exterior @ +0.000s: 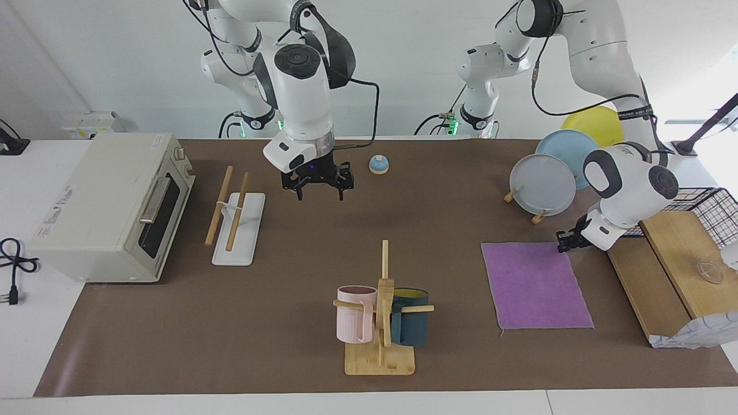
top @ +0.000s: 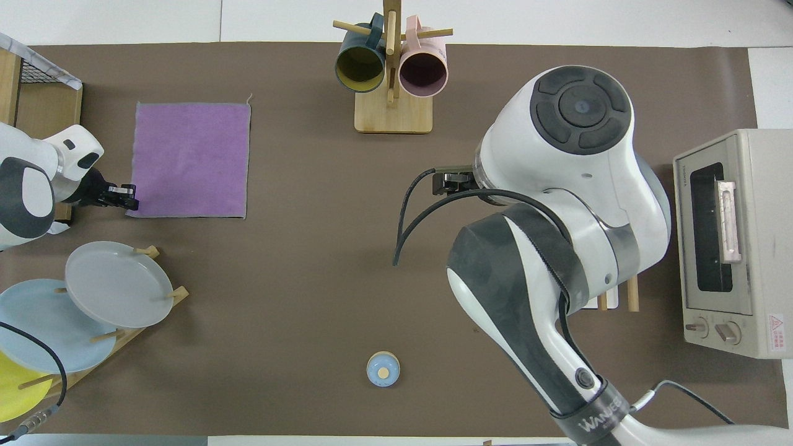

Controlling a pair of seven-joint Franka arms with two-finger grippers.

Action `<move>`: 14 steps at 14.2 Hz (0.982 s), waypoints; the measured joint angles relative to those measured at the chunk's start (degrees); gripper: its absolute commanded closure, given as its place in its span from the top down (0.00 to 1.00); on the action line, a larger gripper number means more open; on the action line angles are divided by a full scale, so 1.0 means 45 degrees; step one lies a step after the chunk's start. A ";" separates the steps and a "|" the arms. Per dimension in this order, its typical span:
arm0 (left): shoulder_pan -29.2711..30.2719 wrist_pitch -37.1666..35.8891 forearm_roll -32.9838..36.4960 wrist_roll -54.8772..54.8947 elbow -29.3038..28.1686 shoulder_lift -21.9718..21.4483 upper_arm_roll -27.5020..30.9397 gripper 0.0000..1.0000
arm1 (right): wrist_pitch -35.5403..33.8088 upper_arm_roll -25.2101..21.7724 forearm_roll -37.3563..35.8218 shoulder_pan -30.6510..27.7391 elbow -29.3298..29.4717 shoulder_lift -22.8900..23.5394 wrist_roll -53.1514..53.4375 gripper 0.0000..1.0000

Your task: Fold towel and hang on rack

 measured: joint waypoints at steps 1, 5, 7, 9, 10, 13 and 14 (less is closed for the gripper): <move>0.0000 0.0000 0.0000 0.0032 0.0006 0.0000 -0.0005 0.00 | 0.0001 0.0000 0.0000 0.0000 0.0000 0.0000 0.0000 1.00; -0.0010 -0.0045 -0.0008 0.0072 0.0233 -0.0023 -0.0065 0.00 | 0.0009 0.0000 0.0001 0.0000 0.0000 0.0000 0.0000 1.00; -0.0040 -0.0366 -0.0012 0.0080 0.0722 -0.0132 -0.0171 0.00 | 0.0012 -0.0001 0.0001 -0.0001 0.0000 0.0000 0.0000 1.00; -0.0175 -0.0680 -0.0013 0.0081 0.1210 -0.0390 -0.0254 0.00 | 0.0023 -0.0002 0.0002 -0.0001 0.0000 0.0000 0.0000 1.00; -0.0306 -0.0778 -0.0014 0.0081 0.1319 -0.0572 -0.0265 0.00 | 0.0070 -0.0002 0.0006 -0.0001 -0.0001 0.0000 0.0000 1.00; -0.0911 -0.0955 -0.0002 0.0100 0.1342 -0.1078 -0.0283 0.00 | 0.0187 -0.0002 0.0012 -0.0002 -0.0007 0.0000 0.0000 1.00; -0.1133 -0.1018 0.0077 0.0104 0.1323 -0.1174 -0.0283 0.00 | 0.0188 -0.0002 0.0013 -0.0003 -0.0008 0.0000 0.0000 1.00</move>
